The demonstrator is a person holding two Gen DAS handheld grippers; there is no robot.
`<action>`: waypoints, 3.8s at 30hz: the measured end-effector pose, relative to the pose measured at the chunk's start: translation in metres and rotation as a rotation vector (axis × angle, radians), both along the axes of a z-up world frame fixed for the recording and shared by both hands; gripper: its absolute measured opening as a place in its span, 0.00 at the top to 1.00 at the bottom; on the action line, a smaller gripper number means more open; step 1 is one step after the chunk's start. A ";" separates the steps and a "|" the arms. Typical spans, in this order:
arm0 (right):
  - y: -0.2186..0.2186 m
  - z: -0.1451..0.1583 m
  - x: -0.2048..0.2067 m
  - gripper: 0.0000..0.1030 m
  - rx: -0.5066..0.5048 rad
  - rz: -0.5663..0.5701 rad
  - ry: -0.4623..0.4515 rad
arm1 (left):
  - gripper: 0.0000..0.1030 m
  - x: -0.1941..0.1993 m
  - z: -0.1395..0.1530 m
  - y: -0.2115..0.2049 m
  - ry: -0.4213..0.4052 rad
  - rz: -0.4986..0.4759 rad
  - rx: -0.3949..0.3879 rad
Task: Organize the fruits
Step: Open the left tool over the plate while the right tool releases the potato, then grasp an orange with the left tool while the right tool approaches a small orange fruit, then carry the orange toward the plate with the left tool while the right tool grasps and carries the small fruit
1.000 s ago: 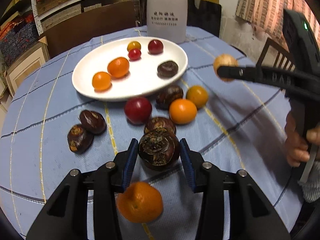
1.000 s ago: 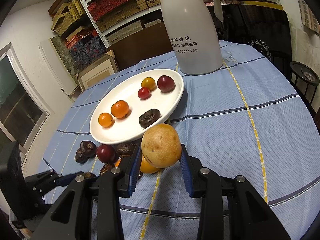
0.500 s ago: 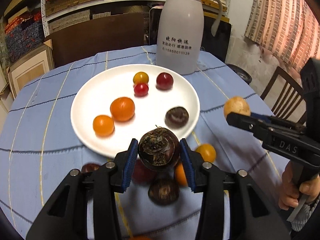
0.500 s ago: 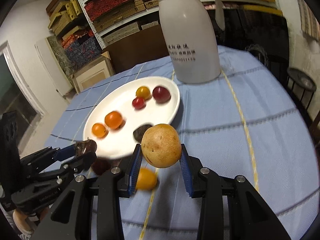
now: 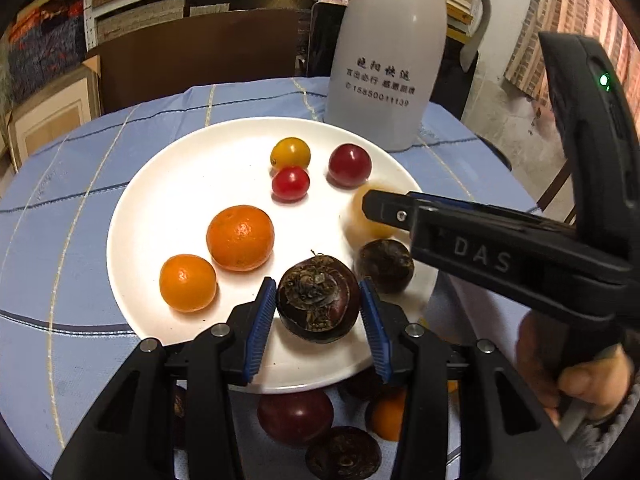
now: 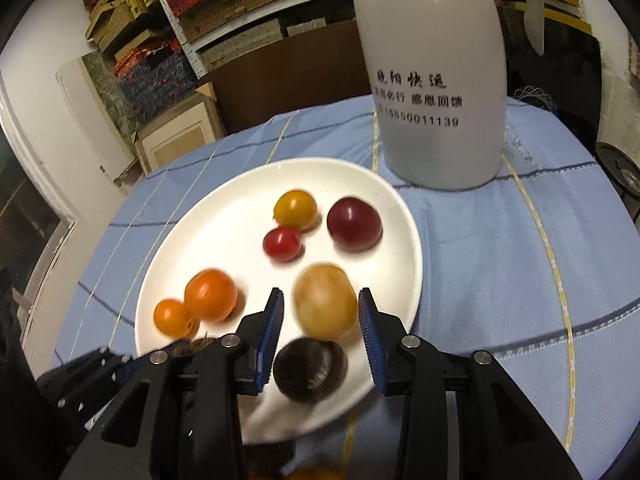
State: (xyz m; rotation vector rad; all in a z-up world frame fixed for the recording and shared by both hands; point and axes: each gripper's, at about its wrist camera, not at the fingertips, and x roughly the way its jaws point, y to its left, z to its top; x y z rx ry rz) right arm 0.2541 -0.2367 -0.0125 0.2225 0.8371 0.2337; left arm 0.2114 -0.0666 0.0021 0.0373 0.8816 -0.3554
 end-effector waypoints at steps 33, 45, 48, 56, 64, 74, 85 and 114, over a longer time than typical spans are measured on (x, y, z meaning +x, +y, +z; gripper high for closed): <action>-0.037 -0.010 -0.138 0.18 0.010 -0.063 -0.059 | 0.07 -0.180 -0.023 0.055 -0.072 0.099 0.074; -0.036 -0.011 -0.137 0.17 -0.001 -0.059 -0.050 | 0.07 -0.174 -0.028 0.062 -0.027 0.116 0.040; -0.035 -0.011 -0.137 0.17 -0.013 -0.060 -0.052 | 0.10 -0.174 -0.028 0.062 -0.024 0.111 0.043; -0.031 -0.014 -0.135 0.17 -0.035 -0.050 -0.048 | 0.42 -0.171 -0.033 0.058 0.014 0.073 0.029; -0.031 -0.016 -0.133 0.24 -0.027 -0.040 -0.036 | 0.55 -0.170 -0.031 0.064 0.012 0.092 0.004; -0.031 -0.027 -0.122 0.50 0.030 -0.003 0.029 | 0.55 -0.170 -0.031 0.060 0.007 0.085 0.018; -0.022 -0.034 -0.107 0.51 0.100 0.030 0.072 | 0.54 -0.168 -0.035 0.060 0.015 0.092 0.033; -0.027 -0.031 -0.107 0.65 0.117 0.024 0.043 | 0.55 -0.169 -0.034 0.057 0.010 0.069 0.022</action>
